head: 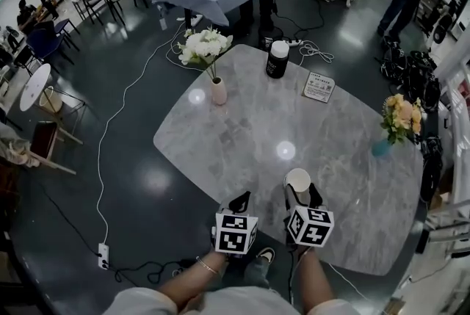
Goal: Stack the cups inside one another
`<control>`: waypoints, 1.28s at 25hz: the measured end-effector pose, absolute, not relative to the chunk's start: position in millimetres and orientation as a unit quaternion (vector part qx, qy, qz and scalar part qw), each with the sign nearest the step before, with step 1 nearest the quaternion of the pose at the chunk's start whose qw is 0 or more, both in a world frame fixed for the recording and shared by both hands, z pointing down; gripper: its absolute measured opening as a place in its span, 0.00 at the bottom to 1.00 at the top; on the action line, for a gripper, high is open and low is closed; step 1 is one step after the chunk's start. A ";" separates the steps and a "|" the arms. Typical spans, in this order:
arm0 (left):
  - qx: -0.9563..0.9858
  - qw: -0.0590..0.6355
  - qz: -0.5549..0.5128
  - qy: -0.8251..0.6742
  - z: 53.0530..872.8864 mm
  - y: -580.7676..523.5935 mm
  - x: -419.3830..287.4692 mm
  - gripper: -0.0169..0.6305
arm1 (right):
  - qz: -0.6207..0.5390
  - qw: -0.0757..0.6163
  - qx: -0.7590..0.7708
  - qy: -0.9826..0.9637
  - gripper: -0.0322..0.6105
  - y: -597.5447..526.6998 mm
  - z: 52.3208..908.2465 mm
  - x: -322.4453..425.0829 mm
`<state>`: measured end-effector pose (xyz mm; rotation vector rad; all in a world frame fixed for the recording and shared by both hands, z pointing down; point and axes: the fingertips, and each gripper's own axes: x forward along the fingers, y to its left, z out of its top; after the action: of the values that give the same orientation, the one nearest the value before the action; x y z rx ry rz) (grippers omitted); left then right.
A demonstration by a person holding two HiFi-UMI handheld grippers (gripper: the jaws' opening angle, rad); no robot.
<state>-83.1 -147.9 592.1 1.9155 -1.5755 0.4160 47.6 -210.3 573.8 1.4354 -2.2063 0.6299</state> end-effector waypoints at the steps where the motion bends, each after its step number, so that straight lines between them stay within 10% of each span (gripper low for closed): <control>1: 0.726 0.308 0.157 -0.595 592.0 -148.7 -82.1 0.02 | 0.227 0.213 0.519 -0.796 0.44 -209.8 572.0 48.3; 13: 0.742 0.292 0.148 -0.585 572.2 -156.8 -69.8 0.02 | 0.217 0.183 0.552 -0.784 0.42 -208.8 545.7 67.5; 23: 0.749 0.287 0.140 -0.580 561.4 -156.5 -73.9 0.02 | 0.209 0.173 0.577 -0.770 0.15 -202.0 530.2 74.2; 32: 0.782 0.268 0.133 -0.546 542.9 -156.5 -70.4 0.02 | 0.207 0.163 0.609 -0.748 0.09 -181.6 511.9 76.7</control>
<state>-70.4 -156.5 542.9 2.1097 -1.4738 0.3584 76.7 -181.6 511.9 1.7360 -2.1353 0.5918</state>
